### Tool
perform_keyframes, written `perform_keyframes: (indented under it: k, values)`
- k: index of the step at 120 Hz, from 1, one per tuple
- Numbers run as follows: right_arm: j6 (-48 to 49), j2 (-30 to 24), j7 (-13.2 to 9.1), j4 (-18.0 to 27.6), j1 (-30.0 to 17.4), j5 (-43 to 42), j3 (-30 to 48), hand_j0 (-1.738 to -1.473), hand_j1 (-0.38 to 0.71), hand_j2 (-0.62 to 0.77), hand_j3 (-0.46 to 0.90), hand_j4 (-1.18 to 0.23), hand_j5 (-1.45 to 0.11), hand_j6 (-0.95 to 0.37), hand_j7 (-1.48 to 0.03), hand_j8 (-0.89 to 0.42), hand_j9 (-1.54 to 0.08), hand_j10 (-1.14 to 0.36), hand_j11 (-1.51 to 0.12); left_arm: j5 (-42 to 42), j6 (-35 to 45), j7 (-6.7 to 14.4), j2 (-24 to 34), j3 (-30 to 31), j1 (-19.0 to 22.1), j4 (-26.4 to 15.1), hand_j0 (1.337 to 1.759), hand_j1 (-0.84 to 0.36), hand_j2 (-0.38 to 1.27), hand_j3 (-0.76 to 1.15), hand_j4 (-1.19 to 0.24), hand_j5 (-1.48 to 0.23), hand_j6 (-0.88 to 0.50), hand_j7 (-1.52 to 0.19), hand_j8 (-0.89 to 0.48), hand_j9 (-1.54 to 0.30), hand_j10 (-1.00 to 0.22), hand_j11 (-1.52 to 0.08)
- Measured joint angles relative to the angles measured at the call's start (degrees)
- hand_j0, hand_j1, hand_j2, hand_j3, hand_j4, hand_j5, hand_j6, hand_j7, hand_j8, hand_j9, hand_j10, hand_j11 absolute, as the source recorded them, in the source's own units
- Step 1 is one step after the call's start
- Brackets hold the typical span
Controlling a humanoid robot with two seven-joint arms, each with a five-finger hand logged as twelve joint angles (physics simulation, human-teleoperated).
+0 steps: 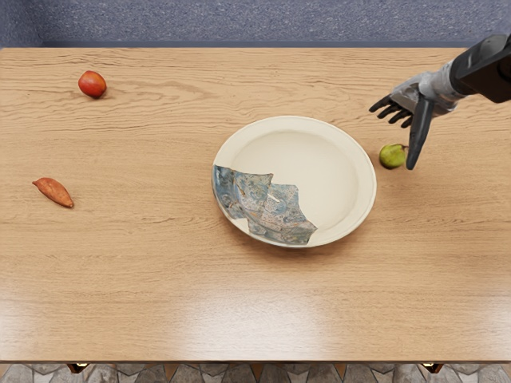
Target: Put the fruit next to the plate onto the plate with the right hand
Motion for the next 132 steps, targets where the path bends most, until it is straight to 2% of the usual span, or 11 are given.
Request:
perform_keyframes:
  k: [9, 28, 51, 91, 132]
  values:
    - [-2.8, 0.7, 0.0, 2.0, 0.2, -3.8, -1.1, -1.658, -0.35, 0.00, 0.00, 0.00, 0.00, 0.00, 0.00, 0.00, 0.00, 0.00, 0.00, 0.0, 0.0, 0.0, 0.0, 0.0, 0.1, 0.0, 1.658, 0.32, 0.00, 0.00, -0.02, -0.03, -0.02, -0.03, -0.02, -0.03, -0.02, -0.03]
    - [-16.1, 1.7, 0.0, 7.0, 1.0, -9.6, -5.0, -1.658, -0.35, 0.00, 0.00, 0.00, 0.00, 0.00, 0.00, 0.00, 0.00, 0.00, 0.00, 0.0, 0.0, 0.0, 0.0, 0.0, 0.1, 0.0, 1.658, 0.32, 0.00, 0.00, -0.02, -0.03, -0.02, -0.03, -0.02, -0.03, -0.02, -0.03]
    - [-28.3, 3.3, 0.0, 11.3, 1.0, -12.9, -10.7, -1.658, -0.35, 0.00, 0.00, 0.00, 0.00, 0.00, 0.00, 0.00, 0.00, 0.00, 0.00, 0.0, 0.0, 0.0, 0.0, 0.0, 0.1, 0.0, 1.658, 0.32, 0.00, 0.00, -0.02, -0.03, -0.02, -0.03, -0.02, -0.03, -0.02, -0.03]
    - [-40.7, 7.3, 0.0, 12.3, -0.5, -13.8, -19.3, -1.658, -0.22, -0.02, 0.00, -0.11, -0.14, -0.11, -0.14, -0.11, -0.14, -0.11, -0.14, 0.0, 0.0, 0.0, 0.0, 0.0, 0.1, 0.0, 1.658, 0.32, 0.00, 0.00, -0.02, -0.03, -0.02, -0.03, -0.02, -0.03, -0.02, -0.03]
    - [-48.9, 10.4, 0.0, 11.6, -3.1, -15.2, -23.6, -1.658, -0.10, -0.04, 0.00, -0.21, -0.27, -0.21, -0.27, -0.21, -0.27, -0.21, -0.27, 0.0, 0.0, 0.0, 0.0, 0.0, 0.1, 0.0, 1.658, 0.32, 0.00, 0.00, -0.02, -0.03, -0.02, -0.03, -0.02, -0.03, -0.02, -0.03]
